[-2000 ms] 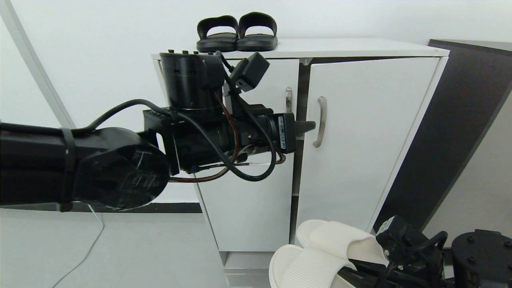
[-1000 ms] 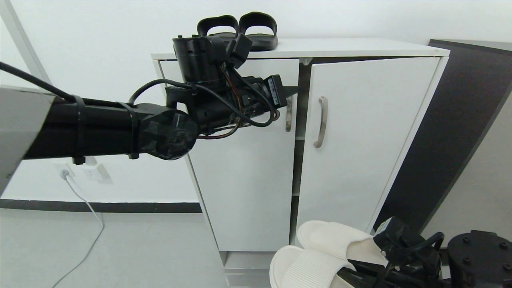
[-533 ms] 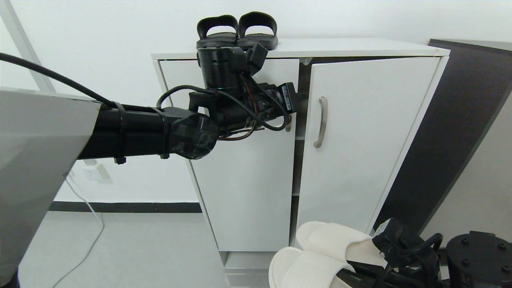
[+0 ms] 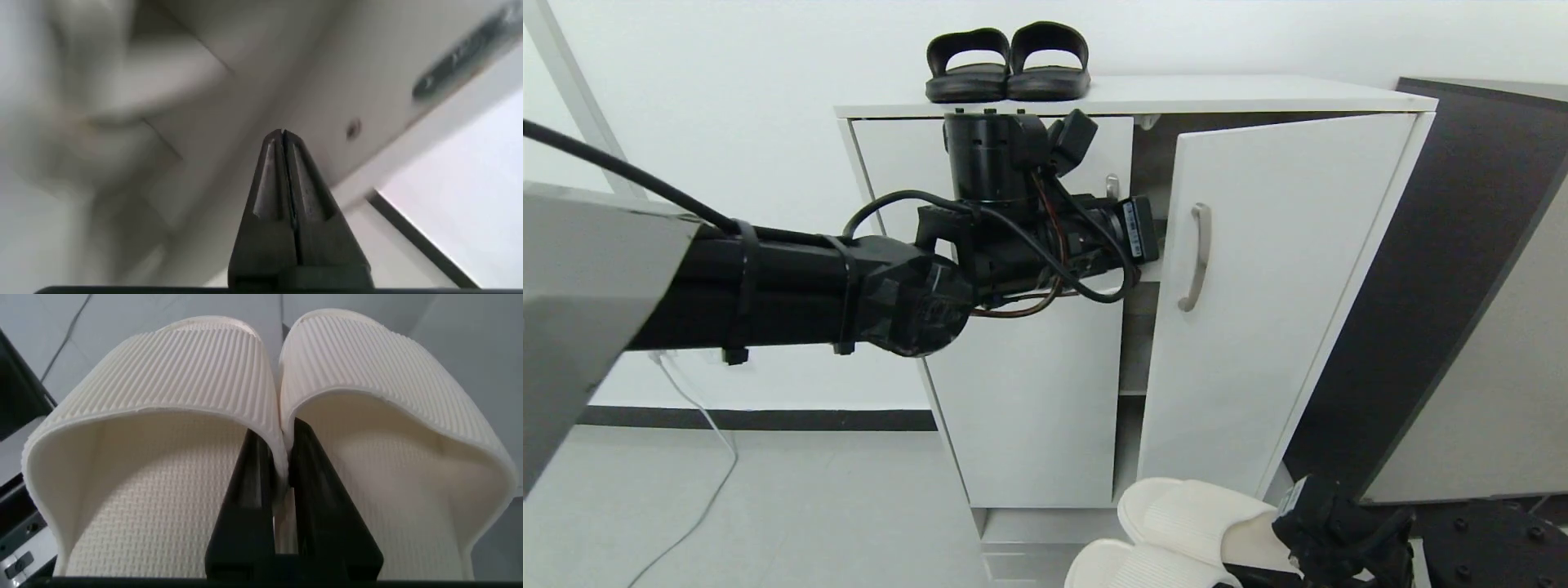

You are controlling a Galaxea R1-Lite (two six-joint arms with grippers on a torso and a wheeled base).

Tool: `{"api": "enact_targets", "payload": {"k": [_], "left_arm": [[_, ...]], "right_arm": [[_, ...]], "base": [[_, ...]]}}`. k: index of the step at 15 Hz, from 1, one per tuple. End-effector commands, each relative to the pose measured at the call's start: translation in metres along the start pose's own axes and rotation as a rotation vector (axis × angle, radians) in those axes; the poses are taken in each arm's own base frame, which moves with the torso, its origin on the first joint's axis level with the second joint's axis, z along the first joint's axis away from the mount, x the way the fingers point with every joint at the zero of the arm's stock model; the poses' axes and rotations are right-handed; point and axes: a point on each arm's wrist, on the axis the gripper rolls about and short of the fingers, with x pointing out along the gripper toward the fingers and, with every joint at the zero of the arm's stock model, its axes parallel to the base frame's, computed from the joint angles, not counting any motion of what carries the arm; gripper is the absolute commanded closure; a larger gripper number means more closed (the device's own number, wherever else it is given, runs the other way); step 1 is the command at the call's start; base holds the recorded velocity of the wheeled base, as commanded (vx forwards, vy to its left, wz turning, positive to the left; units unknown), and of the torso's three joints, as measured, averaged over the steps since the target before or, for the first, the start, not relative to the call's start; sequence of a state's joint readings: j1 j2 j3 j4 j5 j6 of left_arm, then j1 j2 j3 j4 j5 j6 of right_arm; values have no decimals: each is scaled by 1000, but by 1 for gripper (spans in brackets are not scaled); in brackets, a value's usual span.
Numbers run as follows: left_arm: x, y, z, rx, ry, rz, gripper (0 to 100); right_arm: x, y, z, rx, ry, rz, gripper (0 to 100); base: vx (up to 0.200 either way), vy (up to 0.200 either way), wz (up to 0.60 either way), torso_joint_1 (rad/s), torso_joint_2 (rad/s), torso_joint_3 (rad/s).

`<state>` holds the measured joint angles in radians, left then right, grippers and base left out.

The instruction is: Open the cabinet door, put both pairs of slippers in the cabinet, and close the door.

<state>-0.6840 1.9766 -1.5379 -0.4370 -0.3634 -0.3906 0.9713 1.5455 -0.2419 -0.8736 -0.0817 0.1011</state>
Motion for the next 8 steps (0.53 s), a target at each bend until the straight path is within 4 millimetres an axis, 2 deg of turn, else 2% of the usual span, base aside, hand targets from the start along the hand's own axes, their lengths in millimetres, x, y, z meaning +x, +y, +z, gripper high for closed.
{"api": "enact_targets", "payload": {"k": [1,3,5,7,8], "left_arm": [[-14,-45,-8,34,23,-92,100],[-17,-52,-14,53,8,-114,100],[-26,-40,-10,55,-29,-39,100],[-50,-36,1,57,-68,21,100],[-65,-29,5,60,-83,71,100]], "right_arm": [[3,3,-6,-9,31,12,100],[3,3,-6,-8,29,11,100],[4,3,-3,-1,3,9,100],[15,-3,8,28,-30,-52,100],[26,-12,16,72,-53,-148,100]], "base": [[-200,0,0,-2,2,7],[-200,0,0,-2,2,7],[-200,0,0,2,5,2],[0,0,0,0,0,0],[0,0,0,0,0,0]]}}
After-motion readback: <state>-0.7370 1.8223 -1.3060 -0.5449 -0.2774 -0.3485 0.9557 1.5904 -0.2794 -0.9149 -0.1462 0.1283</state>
